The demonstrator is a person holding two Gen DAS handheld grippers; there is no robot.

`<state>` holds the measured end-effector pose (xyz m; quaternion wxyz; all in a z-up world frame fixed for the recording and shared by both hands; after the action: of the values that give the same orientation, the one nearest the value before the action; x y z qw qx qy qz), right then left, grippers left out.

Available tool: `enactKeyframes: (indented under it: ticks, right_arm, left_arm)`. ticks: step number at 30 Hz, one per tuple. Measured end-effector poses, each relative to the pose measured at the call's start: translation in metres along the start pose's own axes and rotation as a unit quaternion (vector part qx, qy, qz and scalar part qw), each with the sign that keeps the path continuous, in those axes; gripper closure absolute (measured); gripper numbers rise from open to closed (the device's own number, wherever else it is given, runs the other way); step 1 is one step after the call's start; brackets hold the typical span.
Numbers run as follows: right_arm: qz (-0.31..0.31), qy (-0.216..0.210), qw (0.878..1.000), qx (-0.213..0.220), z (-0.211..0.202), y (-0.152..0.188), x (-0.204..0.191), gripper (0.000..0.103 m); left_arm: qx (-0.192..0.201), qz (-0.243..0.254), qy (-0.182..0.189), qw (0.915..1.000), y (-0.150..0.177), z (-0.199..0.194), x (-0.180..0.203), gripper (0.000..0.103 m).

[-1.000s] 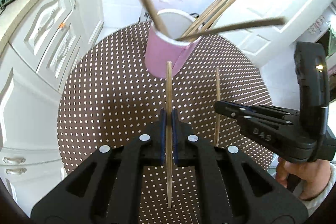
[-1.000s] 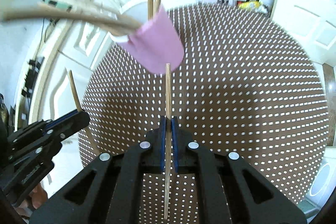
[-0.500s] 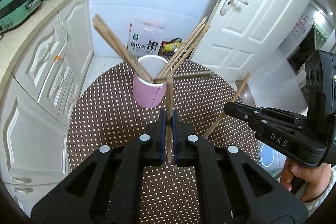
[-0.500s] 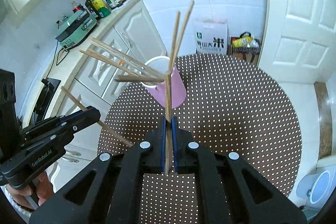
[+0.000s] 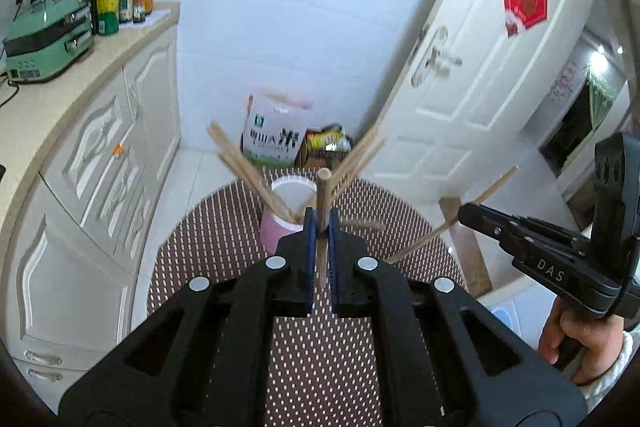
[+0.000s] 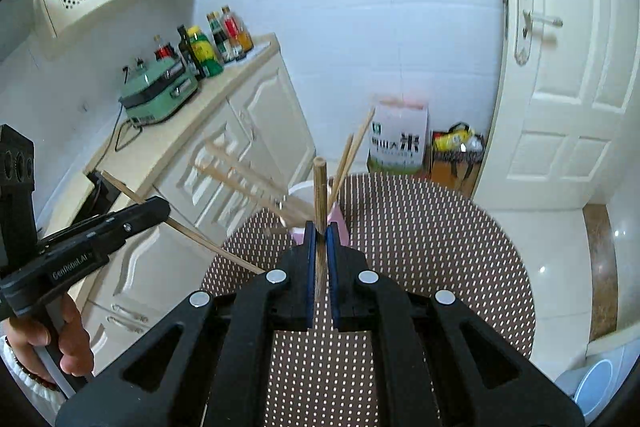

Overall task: Organize utensils
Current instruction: 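Lift the stick upright and carry it above the pink cup, then lower the held stick into the pink cup with the right gripper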

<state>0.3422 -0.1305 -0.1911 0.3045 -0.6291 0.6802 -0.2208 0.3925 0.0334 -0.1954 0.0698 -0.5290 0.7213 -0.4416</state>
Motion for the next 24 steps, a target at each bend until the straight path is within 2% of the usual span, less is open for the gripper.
enactKeyframes:
  ticks: [7, 12, 18, 24]
  right_arm:
    - [-0.009, 0.007, 0.999, 0.046, -0.021, -0.034, 0.004, 0.099]
    - [-0.013, 0.005, 0.998, 0.069, -0.025, -0.057, 0.004, 0.099]
    - [-0.033, 0.003, 0.996, 0.087, -0.022, -0.076, -0.008, 0.099]
    - [-0.049, -0.007, 0.995, 0.085, -0.004, -0.085, -0.020, 0.099]
  left_arm:
    - [0.051, -0.001, -0.002, 0.9987, -0.037, -0.019, 0.000, 0.097]
    - [0.069, 0.000, -0.017, 0.9975, -0.052, -0.019, -0.005, 0.097]
    - [0.069, -0.005, -0.030, 0.9971, -0.059, -0.003, -0.013, 0.097]
    - [0.059, -0.002, -0.046, 0.9972, -0.056, 0.018, -0.018, 0.097]
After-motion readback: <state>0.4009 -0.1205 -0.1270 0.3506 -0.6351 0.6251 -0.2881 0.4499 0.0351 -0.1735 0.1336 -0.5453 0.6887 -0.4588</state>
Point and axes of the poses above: each gripper's, at about its wrist camera, not at the fingertips, and z roughly the way its jaws point, x to its right, y to its underside, the point moved 7 cm from there along z, roughly the way its jaws point, and after that the axes turned 9 degrees about y, right-handed, at the moved point
